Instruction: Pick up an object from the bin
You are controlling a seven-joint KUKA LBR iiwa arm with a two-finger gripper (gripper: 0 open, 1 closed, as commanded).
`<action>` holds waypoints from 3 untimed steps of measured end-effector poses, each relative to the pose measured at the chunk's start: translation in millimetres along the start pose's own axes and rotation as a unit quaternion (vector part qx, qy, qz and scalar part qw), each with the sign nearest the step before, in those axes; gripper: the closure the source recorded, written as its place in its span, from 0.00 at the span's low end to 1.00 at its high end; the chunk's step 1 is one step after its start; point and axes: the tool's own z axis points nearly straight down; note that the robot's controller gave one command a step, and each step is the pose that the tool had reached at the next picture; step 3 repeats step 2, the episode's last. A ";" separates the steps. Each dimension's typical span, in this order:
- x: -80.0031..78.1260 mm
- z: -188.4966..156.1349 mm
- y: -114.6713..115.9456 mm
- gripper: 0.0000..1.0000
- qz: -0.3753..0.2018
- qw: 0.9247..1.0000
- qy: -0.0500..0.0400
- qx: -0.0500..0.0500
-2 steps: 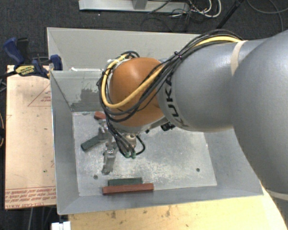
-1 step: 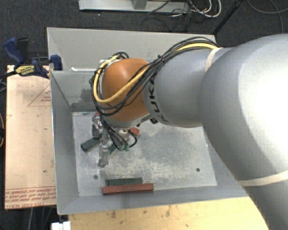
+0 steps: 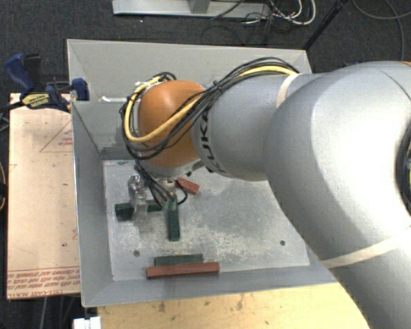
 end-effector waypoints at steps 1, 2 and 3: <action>0.0 0.0 0.0 1.00 0.000 1.000 0.000 0.000; -9.2 -197.7 11.8 1.00 -0.020 1.000 -0.002 0.000; -9.2 -197.7 11.8 1.00 -0.020 1.000 -0.002 0.000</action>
Offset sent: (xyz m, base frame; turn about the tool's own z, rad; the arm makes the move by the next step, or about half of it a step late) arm 0.0069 0.0117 0.1965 -0.0427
